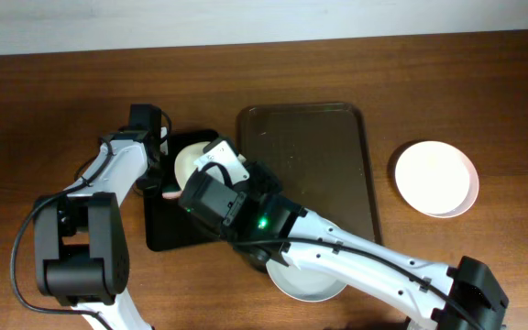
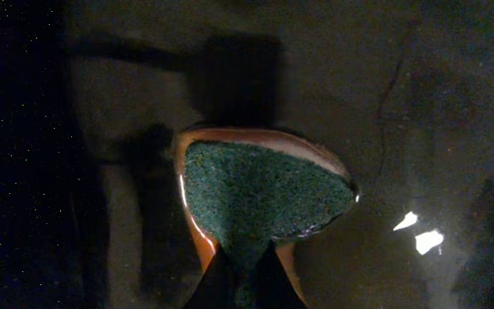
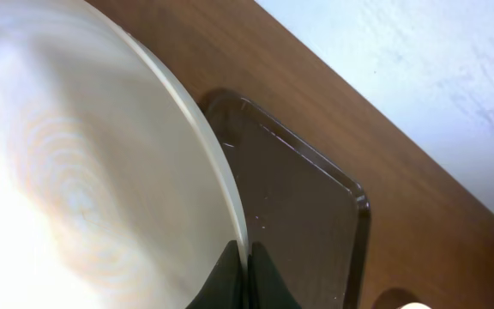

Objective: Clean dirty plates on tray and stack at the side
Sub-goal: 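Lift the top plate with the right gripper and stack it on the first plate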

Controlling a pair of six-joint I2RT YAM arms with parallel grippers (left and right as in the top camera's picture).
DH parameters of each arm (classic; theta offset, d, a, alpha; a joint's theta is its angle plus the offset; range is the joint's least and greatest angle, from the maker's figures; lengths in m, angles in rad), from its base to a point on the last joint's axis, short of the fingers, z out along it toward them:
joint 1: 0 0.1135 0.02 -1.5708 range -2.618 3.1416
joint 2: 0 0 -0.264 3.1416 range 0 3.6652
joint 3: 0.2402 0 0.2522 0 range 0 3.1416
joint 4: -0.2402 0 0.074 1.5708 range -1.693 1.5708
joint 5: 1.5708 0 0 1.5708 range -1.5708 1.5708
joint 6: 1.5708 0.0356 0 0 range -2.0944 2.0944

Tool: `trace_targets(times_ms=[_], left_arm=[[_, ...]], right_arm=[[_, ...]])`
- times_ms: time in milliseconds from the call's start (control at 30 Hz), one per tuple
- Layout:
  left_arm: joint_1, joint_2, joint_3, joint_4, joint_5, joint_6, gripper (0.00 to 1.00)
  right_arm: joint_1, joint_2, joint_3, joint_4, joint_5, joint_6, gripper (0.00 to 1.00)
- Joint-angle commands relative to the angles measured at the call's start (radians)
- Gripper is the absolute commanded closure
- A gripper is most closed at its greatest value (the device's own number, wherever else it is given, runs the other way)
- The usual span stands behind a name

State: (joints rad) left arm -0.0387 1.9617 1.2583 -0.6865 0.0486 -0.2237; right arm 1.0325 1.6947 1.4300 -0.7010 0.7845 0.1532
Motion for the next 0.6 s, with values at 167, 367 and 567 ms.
trace_targets(times_ms=[167,367,567], left_arm=[[0.014,0.055,-0.039,-0.002,-0.036,0.013,1.00],[0.014,0.055,-0.039,-0.002,-0.036,0.013,1.00],[0.013,0.055,-0.039,-0.002,-0.035,0.017,1.00]], right_arm=[[0.074,0.001,0.018,0.002,0.148,0.001,0.96],[0.013,0.000,0.018,-0.040,-0.034,0.005,0.96],[-0.679,-0.130,0.018,-0.198,-0.858,0.074,0.96]])
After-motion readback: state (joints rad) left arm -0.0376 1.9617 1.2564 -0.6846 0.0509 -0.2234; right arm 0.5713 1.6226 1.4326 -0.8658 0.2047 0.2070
